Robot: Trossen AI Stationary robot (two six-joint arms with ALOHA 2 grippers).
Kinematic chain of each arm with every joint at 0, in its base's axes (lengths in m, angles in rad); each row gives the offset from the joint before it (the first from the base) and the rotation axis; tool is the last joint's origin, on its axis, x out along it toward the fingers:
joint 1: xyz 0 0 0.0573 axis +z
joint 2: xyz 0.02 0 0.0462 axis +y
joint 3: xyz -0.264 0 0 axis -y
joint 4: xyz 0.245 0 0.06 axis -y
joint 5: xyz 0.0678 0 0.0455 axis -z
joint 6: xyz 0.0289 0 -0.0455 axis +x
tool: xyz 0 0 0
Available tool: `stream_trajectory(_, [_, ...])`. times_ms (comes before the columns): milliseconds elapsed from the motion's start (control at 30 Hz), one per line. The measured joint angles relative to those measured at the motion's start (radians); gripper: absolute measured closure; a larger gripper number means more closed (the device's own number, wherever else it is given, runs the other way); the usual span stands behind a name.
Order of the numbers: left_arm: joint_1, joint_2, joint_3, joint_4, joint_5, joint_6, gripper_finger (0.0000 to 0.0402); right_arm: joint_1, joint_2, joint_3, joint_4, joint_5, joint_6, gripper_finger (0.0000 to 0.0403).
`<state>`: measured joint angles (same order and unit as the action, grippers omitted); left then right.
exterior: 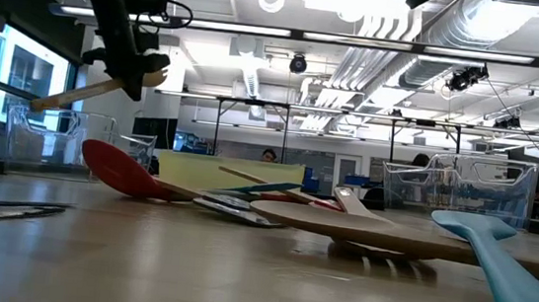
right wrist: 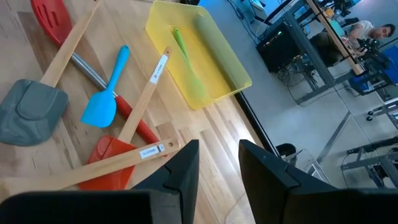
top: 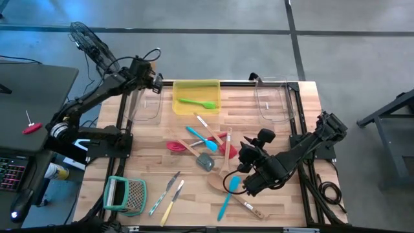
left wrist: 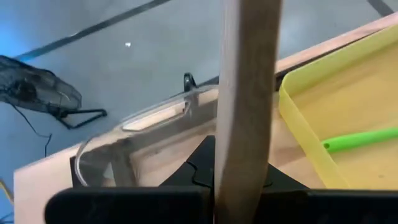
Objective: Pick & Place Kitchen Items
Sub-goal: Put the right wooden spork ladle into the left transparent bin
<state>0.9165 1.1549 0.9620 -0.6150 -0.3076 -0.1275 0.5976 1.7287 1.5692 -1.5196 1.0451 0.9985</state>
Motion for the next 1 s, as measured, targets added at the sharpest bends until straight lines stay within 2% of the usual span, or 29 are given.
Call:
stream_trajectory(133, [0.0,0.0,-0.007,0.04,0.001,0.01,0.0387,-0.002,0.0,0.0,0.0,0.002,0.0,0.0298])
stream_trajectory(467, [0.0,0.0,-0.017,-0.01,-0.044,0.018,0.0387,-0.002,0.0,0.0,0.0,0.003,0.0,0.0298])
stream_trajectory(767, [0.0,0.0,-0.213,0.222,-0.038,0.015,0.0387,-0.002,0.0,0.0,0.0,-0.001,0.003,0.0298])
stream_trajectory(1000, [0.0,0.0,-0.308,0.289,-0.036,0.0,0.0387,-0.006,0.0,0.0,0.0,0.001,0.0,0.0298])
